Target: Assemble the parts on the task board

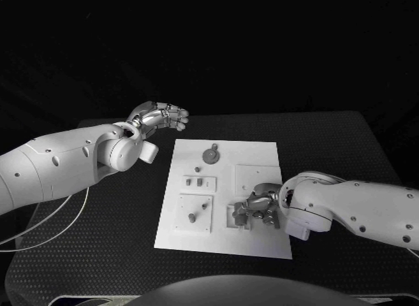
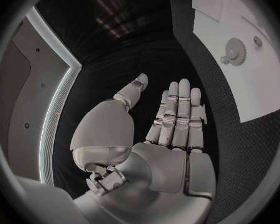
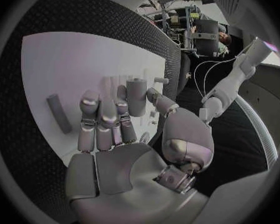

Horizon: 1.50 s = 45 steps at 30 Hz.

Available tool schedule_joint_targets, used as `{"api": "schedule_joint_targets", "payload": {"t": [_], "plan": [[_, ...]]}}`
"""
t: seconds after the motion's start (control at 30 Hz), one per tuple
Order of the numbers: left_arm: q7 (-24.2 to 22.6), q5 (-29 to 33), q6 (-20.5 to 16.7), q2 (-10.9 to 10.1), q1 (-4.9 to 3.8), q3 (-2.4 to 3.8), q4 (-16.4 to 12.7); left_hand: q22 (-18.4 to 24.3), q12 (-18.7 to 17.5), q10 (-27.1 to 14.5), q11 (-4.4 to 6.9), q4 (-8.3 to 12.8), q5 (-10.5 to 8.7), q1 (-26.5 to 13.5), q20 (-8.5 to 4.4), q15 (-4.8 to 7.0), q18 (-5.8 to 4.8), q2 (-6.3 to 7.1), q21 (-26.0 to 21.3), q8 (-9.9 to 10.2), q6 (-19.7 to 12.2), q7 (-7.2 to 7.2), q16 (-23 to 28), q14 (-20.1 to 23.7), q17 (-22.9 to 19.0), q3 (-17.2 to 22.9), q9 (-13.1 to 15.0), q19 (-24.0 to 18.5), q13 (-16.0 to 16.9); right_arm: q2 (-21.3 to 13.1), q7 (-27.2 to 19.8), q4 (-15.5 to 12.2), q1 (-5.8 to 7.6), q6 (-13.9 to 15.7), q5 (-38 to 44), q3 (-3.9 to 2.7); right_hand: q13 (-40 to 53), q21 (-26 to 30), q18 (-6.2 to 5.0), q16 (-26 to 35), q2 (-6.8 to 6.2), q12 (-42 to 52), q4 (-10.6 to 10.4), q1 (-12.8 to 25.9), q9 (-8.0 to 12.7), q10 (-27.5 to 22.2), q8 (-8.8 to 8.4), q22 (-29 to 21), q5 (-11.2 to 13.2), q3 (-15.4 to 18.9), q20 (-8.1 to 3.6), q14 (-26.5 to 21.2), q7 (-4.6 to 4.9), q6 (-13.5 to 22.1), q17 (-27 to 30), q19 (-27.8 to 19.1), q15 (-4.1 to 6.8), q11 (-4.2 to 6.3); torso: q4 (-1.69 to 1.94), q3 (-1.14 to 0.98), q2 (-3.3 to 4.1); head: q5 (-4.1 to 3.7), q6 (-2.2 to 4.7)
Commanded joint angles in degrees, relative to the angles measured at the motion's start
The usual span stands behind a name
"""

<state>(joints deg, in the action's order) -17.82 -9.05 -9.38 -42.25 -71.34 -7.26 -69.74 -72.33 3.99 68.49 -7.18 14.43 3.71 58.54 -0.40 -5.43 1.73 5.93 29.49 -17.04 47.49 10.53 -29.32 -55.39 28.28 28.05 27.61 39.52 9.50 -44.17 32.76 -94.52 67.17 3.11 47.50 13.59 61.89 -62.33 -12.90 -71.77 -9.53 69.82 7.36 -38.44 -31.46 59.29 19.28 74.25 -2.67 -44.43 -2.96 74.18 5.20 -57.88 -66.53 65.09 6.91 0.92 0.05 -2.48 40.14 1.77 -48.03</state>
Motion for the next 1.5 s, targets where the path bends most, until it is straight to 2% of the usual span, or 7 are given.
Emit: {"api": "schedule_joint_targets", "payload": {"t": [0.03, 0.63, 1.5], "plan": [[-0.5, 0.0, 0.8, 0.1, -0.07, 0.04, -0.2, -0.1, 0.1, -0.3, 0.06, -0.4, 0.2, -0.7, 0.07, 0.02, 0.4, 0.04, -0.3, -0.3, -0.3, -0.09, 0.2, -0.3, 0.1, 0.0, -0.1, 0.3, -0.1, 0.2, 0.0, 0.3, -0.16, -1.2, 0.7, 0.04, 0.1, -0.2, -2.1, 0.0, -0.23, -0.3, -0.1, 0.6, 0.0, 0.0, -0.39, -0.1, -0.1, 0.4, 0.25, -0.2, 0.22, -0.3, 0.1, -0.1, -0.1, -0.08, 0.0, 0.0, 0.0, 0.14, -0.15], [-0.4, 0.0, 0.9, 0.0, -0.07, 0.04, -0.2, -0.2, 0.1, -0.3, 0.05, -0.5, 0.19, -0.7, 0.07, 0.02, 0.4, 0.04, -0.3, -0.3, -0.3, -0.08, 0.3, -0.3, 0.2, 0.0, -0.1, 0.3, -0.1, 0.8, 0.0, 0.8, -0.7, -1.7, 2.1, 0.17, 0.3, -0.3, -2.1, 0.1, -0.62, -0.4, -0.1, 1.0, 0.0, -0.1, -0.48, -0.2, -0.1, 0.5, 0.26, -0.4, 0.25, -0.1, 0.2, -0.2, -0.11, -0.11, 0.02, 0.07, 0.01, 0.34, -0.49], [-0.4, 0.0, 0.9, -0.1, -0.07, 0.04, -0.2, -0.2, 0.1, -0.3, 0.05, -0.5, 0.18, -0.7, 0.08, 0.0, 0.4, 0.07, -0.4, -0.3, -0.3, -0.08, 0.5, -0.2, 0.4, 0.1, -0.1, 0.3, -0.1, 1.0, -0.5, 0.4, -0.81, -1.8, 2.4, 0.18, 0.3, -0.3, -2.1, 0.1, -0.6, -0.4, 0.0, 0.9, -0.1, -0.2, -0.51, -0.2, -0.1, 0.4, 0.23, -0.5, 0.26, -0.1, 0.3, -0.2, -0.12, -0.11, -0.04, 0.07, -0.01, 0.57, -0.49]]}}
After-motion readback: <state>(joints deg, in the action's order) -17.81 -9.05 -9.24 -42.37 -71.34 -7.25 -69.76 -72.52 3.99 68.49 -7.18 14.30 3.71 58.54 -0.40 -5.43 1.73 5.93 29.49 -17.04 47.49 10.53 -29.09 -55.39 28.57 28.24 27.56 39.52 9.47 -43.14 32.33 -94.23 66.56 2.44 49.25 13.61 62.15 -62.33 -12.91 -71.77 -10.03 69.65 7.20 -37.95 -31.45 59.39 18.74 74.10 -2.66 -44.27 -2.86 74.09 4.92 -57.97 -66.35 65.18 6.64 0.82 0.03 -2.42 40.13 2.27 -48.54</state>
